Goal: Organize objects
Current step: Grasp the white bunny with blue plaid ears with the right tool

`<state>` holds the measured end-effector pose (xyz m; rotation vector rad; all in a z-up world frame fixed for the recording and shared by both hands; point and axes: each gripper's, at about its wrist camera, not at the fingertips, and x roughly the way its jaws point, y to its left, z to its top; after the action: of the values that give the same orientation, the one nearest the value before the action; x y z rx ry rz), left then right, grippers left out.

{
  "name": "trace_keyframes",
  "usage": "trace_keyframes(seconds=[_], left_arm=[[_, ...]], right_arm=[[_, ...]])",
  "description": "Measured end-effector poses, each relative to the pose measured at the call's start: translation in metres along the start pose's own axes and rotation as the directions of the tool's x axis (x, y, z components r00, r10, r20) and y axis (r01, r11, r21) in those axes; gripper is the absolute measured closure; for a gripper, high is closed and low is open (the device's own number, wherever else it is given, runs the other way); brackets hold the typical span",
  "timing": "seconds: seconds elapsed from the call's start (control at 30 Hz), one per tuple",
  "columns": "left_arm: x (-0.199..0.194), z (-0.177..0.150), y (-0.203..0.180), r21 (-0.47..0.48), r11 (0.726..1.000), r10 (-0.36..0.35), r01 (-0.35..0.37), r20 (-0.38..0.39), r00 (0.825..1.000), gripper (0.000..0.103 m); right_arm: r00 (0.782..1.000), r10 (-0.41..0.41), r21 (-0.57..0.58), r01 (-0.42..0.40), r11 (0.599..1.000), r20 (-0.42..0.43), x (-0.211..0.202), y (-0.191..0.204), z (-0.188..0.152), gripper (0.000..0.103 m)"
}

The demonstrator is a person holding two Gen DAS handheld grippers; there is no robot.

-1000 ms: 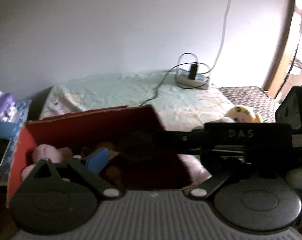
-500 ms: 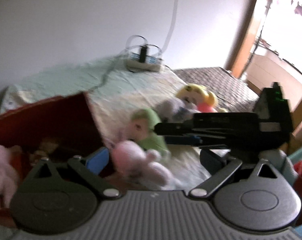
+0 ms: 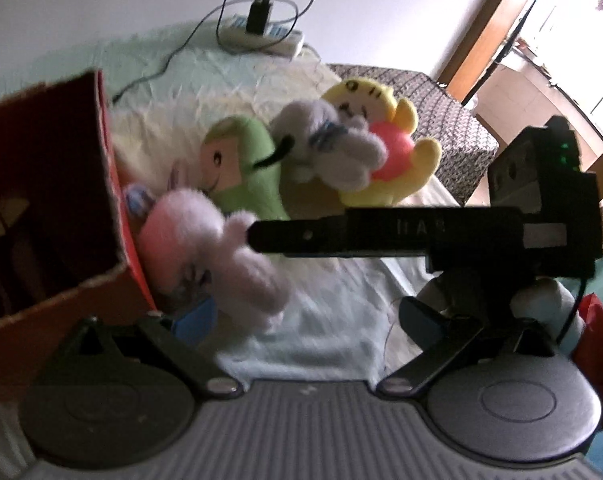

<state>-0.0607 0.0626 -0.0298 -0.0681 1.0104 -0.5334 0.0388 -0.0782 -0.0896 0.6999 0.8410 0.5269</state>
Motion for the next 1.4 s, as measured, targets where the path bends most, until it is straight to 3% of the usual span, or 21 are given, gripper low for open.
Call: trace_keyframes(seconds=[0.2,0.3,0.47,0.7,0.93,1.17,1.3,1.4], left_arm=[[0.009,-0.007,0.001,-0.016,0.999,0.031,-0.032,-0.031,0.999,0.005],[0.010,-0.010,0.005,-0.032,0.999,0.042,-0.044,-0.035,0.998,0.005],[0.008,-0.011,0.007,-0.044,0.998,0.052,-0.053,-0.033,0.998,0.005],[0.007,-0.015,0.005,-0.058,0.998,0.001,-0.004,-0.044,0.999,0.005],[0.023,-0.024,0.003,-0.070,0.997,-0.043,0.036,-0.102,0.994,0.005],[0.039,-0.026,-0.001,-0.072,0.996,-0.058,0.048,-0.136,0.989,0.005],[0.044,-0.022,-0.004,-0.071,0.997,-0.053,0.044,-0.129,0.990,0.006],[0.050,-0.017,-0.009,-0.052,0.998,-0.031,0.024,-0.123,0.992,0.008]], right_arm=[[0.998,-0.024,0.011,0.024,1.000,-0.052,0.019,-0.008,-0.006,0.049],[0.997,-0.001,0.090,0.008,0.996,-0.082,0.023,-0.020,-0.005,0.064],[0.992,0.076,0.217,-0.053,0.975,-0.098,0.010,-0.033,-0.010,0.068],[0.969,0.179,0.351,-0.110,0.930,-0.170,-0.017,-0.050,-0.030,0.068],[0.959,0.196,0.488,-0.073,0.870,-0.206,-0.035,-0.079,-0.058,0.064],[0.988,0.000,0.216,0.033,0.976,-0.152,-0.056,-0.059,-0.045,0.047],[0.990,-0.064,0.067,0.073,0.995,-0.122,-0.048,-0.050,-0.029,0.046],[0.988,-0.066,0.032,0.071,0.997,-0.138,-0.027,-0.051,-0.020,0.046]])
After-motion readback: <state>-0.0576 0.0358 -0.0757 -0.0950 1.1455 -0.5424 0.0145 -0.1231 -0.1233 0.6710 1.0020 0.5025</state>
